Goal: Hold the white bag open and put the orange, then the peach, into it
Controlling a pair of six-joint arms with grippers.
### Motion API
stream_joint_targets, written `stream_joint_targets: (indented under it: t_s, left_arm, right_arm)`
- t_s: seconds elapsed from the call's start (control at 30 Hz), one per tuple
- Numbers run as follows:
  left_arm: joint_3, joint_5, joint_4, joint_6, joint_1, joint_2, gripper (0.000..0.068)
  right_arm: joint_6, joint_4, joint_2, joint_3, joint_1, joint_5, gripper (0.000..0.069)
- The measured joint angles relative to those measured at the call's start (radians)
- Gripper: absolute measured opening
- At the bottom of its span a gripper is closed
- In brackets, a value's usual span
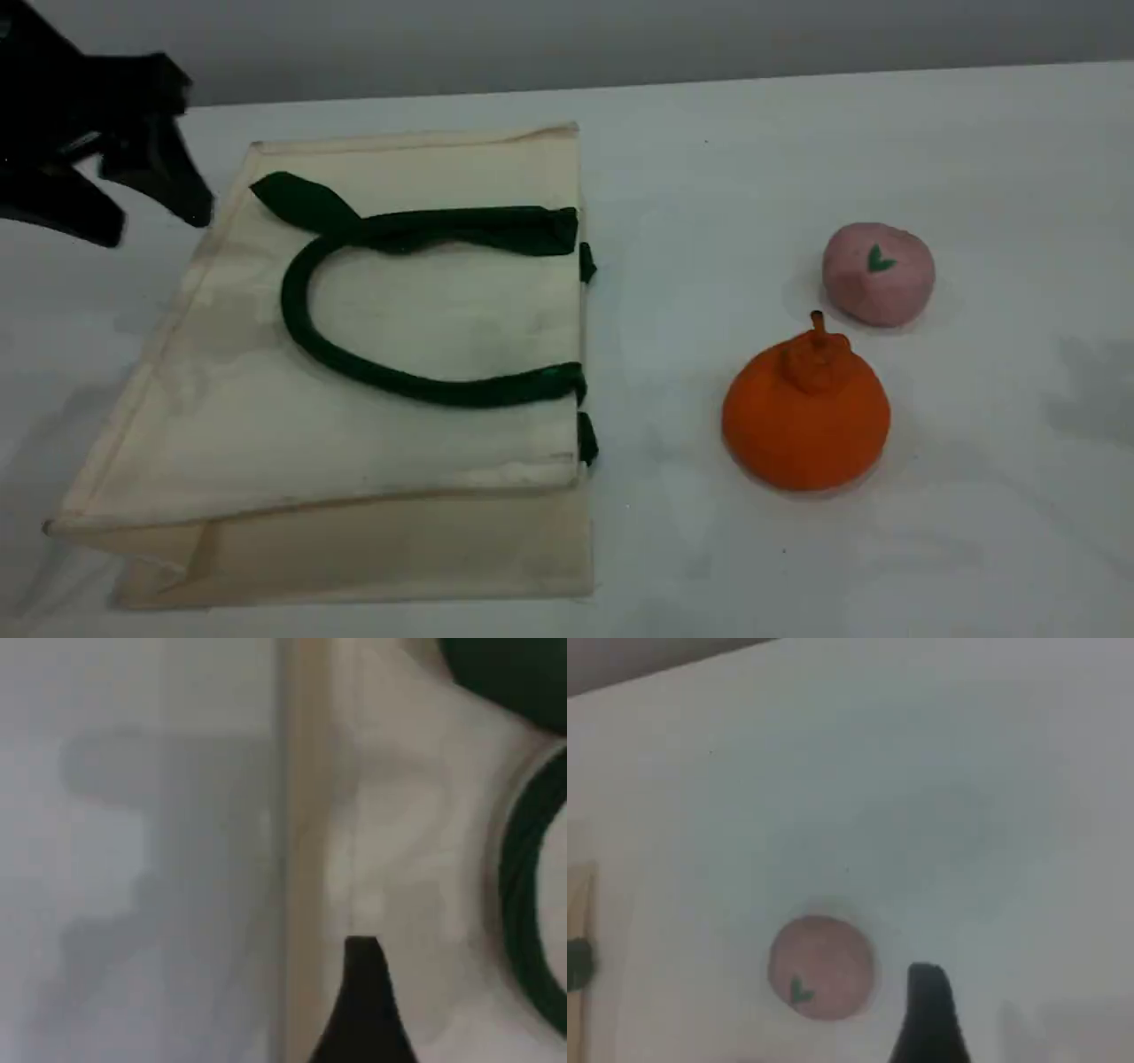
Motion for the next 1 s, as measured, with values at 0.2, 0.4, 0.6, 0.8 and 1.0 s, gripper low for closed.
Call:
stream_joint_targets:
  t_s: [0.2, 0.4, 0.6, 0.8, 1.0]
  left_arm:
    - [-0.039, 0.002, -0.16, 0.187, -0.042, 0.074, 0.0486]
    - [-0.075, -0.011, -0.178, 0.218, -0.079, 0.153, 0.0486]
    - [-0.087, -0.048, -0.178, 0.216, -0.079, 0.218, 0.0486]
    - [-0.088, -0.053, -0.194, 0.217, -0.094, 0.292, 0.0486]
    - [-0.088, -0.103, -0.206, 0.219, -0.119, 0.338, 0.0465]
  right_arm:
    - [0.0, 0.006, 0.053, -0.005, 0.001, -0.018, 0.047]
    - [-0.001, 0.011, 0.055, -0.008, 0.001, -0.042, 0.047]
    - [-0.001, 0.011, 0.059, -0.008, 0.001, -0.044, 0.047]
    - [-0.001, 0.011, 0.059, -0.008, 0.001, -0.057, 0.047]
    - [-0.002, 0.011, 0.059, -0.008, 0.001, -0.058, 0.047]
